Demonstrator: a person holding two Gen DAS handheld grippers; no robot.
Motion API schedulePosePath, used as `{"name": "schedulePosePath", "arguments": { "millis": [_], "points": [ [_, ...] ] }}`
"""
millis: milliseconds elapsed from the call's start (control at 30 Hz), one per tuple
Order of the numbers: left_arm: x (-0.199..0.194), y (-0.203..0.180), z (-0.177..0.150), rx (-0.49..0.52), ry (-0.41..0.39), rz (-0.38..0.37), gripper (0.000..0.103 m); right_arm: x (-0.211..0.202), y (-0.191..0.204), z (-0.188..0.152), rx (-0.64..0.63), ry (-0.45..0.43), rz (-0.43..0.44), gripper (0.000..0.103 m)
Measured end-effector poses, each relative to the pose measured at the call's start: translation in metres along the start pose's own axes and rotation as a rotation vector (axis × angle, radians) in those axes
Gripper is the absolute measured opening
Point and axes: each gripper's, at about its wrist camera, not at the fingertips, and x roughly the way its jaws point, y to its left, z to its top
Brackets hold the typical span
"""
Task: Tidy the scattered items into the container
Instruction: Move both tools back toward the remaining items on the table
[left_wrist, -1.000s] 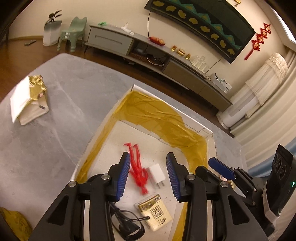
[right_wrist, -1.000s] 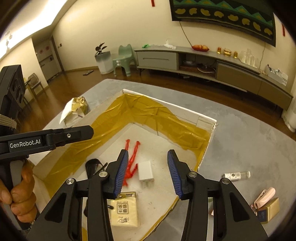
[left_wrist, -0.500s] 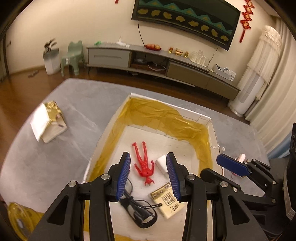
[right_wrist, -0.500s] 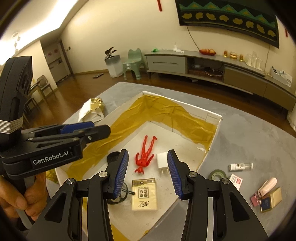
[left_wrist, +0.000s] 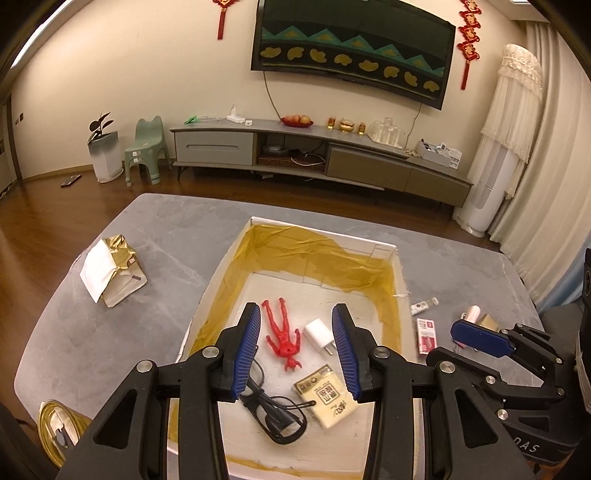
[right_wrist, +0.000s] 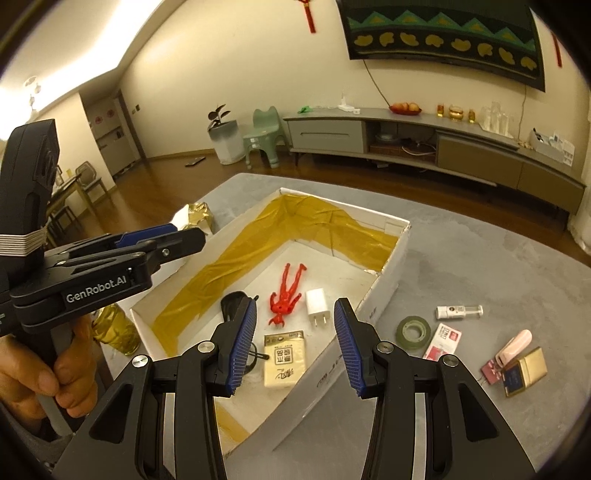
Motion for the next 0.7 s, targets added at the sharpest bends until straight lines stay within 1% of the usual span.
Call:
{"name": "schedulePosePath", "arguments": {
  "millis": [367,433,500,700],
  "points": [
    [-0.013,-0.021,-0.008,0.01,-0.022,-0.023,0.042,-0.034,-0.005,-0.008,-0.011,-0.032,-0.02,0.047],
    [-0.014,-0.026,-0.01,0.017,-0.025,-0.031,0.042,-0.04,-0.006,-0.01,-0.012,-0.039,-0.024,0.047],
    [-0.016,-0.031,-0.012,0.022,-0.027,-0.04,0.044,-0.045,-0.008,-0.012,-0.012,-0.044,-0.029,0.047],
    [-0.018,-0.052,-0.018,0.056,-0.034,-0.053,0.045,-0.061,-0.018,-0.02,-0.008,-0.052,-0.051,0.047]
  ]
}}
